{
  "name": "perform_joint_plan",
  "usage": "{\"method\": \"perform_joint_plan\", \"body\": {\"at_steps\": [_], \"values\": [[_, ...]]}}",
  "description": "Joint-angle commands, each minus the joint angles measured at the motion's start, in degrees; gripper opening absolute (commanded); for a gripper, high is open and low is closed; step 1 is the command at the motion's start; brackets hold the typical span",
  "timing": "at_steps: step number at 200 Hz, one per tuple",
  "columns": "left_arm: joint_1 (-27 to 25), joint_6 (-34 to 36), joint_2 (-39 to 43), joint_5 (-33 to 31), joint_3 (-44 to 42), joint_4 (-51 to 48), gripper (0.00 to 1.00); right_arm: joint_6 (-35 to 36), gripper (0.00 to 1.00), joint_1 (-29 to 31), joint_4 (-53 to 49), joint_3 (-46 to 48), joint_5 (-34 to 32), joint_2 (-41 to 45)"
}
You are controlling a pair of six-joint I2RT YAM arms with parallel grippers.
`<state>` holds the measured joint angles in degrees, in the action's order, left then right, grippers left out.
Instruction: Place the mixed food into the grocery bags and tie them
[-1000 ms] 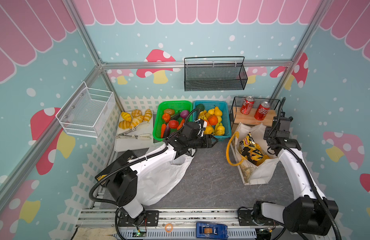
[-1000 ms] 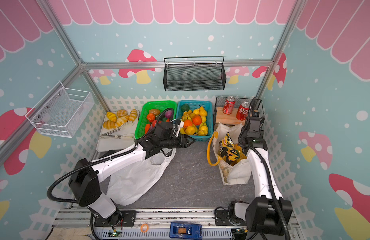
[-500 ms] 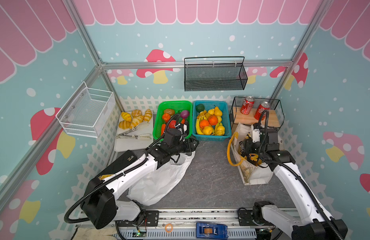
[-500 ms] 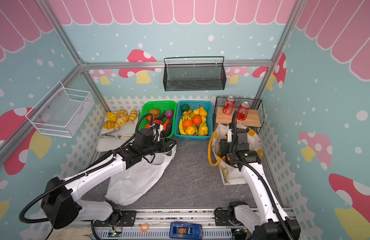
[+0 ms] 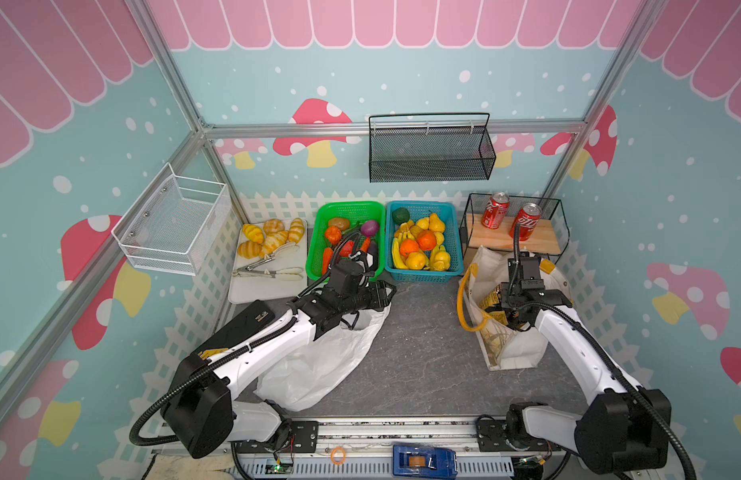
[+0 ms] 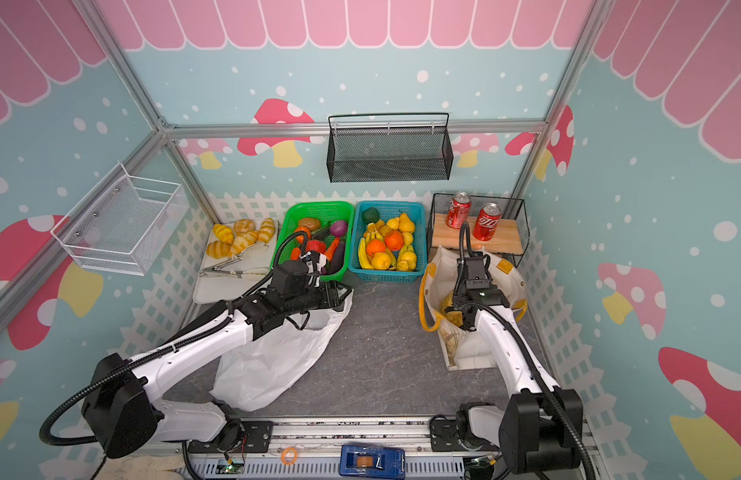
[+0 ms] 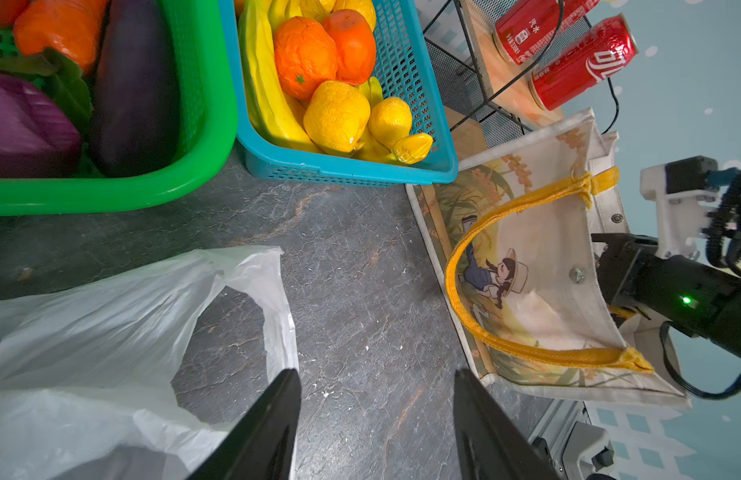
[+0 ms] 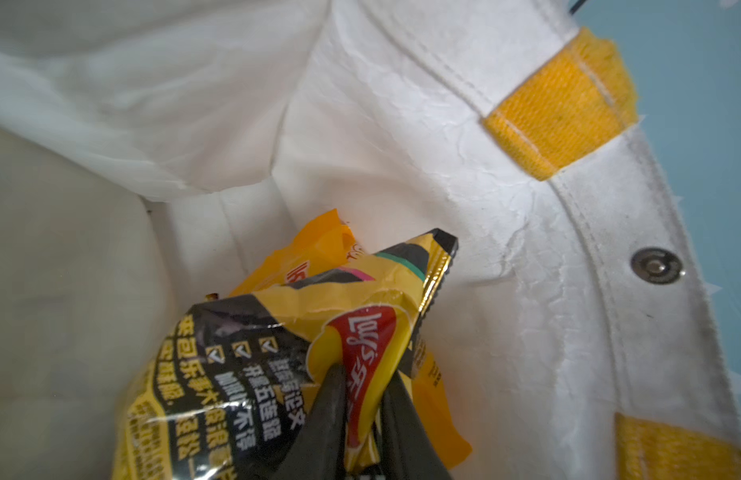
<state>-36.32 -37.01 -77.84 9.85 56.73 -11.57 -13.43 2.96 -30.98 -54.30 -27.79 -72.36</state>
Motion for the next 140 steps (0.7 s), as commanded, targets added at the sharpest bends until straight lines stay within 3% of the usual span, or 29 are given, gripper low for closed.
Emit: {"method": "perform_joint_plan", "body": {"at_steps": [1,18,45,62,101,140], "values": [[0.65,0.90,-0.51,0.14,-1.22,-0.22,0.61,-0.37,0.21,-2.29,1.03,-1.08,-3.31,-3.96],[1.17,0.68,-0.47,0.44,-2.10,-0.09,0.61,-0.72,0.30,-3.35,0.70,-1.60,-4.35,-6.04],[2.03,0.38,0.13,0.56,-3.50,0.40,0.61,-1.26,0.53,-3.58,-0.59,-2.23,-6.31,-7.52],[2.91,0.28,0.88,0.35,-4.29,0.32,0.62,-1.64,0.61,-3.49,-1.39,-3.33,-5.84,-6.00],[5.29,0.53,5.71,-3.78,-7.69,-2.50,0.70,0.44,0.79,-2.33,2.83,-4.28,2.82,5.19],[10.27,2.19,10.72,-16.16,-9.66,-12.47,0.73,3.43,0.86,4.29,8.58,-6.54,14.51,12.82]]}}
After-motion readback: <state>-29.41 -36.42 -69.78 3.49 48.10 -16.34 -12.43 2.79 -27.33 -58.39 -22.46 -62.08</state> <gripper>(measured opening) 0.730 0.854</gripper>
